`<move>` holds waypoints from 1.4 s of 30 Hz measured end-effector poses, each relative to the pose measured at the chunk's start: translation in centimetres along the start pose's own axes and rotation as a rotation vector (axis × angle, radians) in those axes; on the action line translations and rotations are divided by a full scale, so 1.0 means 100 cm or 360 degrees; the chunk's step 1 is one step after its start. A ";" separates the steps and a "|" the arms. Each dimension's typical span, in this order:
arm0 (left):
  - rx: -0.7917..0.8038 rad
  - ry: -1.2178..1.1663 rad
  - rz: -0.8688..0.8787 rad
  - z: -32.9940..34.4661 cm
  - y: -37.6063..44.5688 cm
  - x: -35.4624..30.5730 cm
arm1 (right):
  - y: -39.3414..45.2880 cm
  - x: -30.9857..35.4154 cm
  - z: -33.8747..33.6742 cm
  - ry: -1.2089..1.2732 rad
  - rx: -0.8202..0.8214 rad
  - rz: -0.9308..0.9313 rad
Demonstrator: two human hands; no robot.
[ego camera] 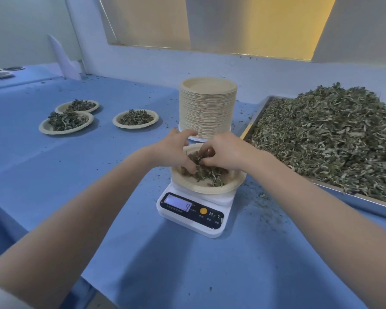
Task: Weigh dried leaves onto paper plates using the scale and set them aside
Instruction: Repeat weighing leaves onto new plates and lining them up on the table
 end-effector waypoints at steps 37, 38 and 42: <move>-0.0366 -0.0757 0.0094 0.008 0.041 -0.045 | -0.011 -0.067 -0.026 0.0369 -0.0283 0.0303; -0.0372 -0.0753 0.0089 0.009 0.041 -0.045 | -0.009 -0.061 -0.020 0.0429 -0.0247 0.0263; -0.0378 -0.0747 0.0062 0.010 0.039 -0.042 | -0.002 -0.049 -0.007 0.0389 -0.0096 0.0208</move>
Point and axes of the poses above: each hand's wrist, its own y-axis towards the middle knuckle, its own z-axis out of the palm, x = y × z, the point moved 2 cm from there along y, towards the middle knuckle, and after that the axes turned 1 degree about -z, right-handed, at the moved point
